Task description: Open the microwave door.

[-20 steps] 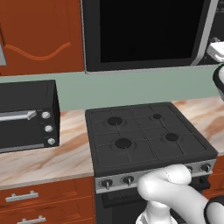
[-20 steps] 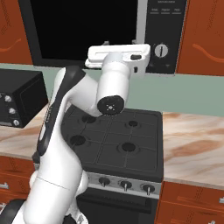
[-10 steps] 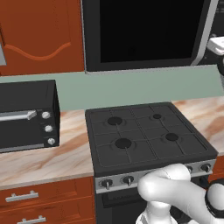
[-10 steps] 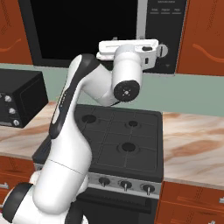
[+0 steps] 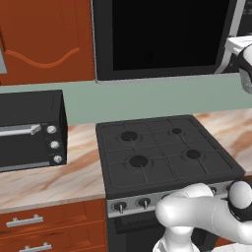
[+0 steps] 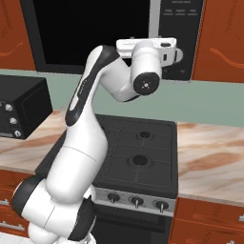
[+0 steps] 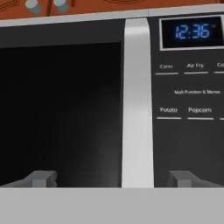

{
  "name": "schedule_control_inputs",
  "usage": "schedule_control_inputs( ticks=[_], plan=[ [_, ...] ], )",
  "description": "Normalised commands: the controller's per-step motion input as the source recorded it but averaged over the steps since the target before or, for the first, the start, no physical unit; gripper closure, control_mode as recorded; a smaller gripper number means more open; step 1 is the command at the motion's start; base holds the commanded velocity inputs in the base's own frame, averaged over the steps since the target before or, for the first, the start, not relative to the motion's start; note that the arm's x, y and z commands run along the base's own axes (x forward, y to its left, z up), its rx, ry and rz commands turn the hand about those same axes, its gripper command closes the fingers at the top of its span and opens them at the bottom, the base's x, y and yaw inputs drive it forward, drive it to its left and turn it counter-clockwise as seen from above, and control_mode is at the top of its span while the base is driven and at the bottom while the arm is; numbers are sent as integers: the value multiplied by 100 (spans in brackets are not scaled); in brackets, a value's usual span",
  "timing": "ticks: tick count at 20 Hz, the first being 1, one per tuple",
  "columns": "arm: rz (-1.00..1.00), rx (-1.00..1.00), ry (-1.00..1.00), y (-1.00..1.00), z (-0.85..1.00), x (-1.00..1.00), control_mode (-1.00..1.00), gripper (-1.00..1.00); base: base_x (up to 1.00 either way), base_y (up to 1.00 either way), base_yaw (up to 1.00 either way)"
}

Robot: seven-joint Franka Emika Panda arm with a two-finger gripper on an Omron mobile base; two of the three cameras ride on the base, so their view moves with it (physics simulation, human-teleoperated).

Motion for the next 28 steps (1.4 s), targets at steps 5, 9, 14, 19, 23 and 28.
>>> schedule_control_inputs(
  ticks=[5, 9, 14, 19, 23, 28],
  plan=[
    [0, 0, 9, -5, 0, 52, -100, -100, 0, 0, 0],
    [0, 0, 10, -16, 0, 45, -100, -100, 0, 0, 0],
    [0, 0, 9, -20, 0, 41, -100, -100, 0, 0, 0],
    [0, 0, 5, -16, 0, 43, -100, -100, 0, 0, 0],
    [0, 0, 4, -2, 0, 52, -100, -100, 0, 0, 0],
    [0, 0, 1, 0, 0, 29, -100, 100, 0, 0, 0]
  ],
)
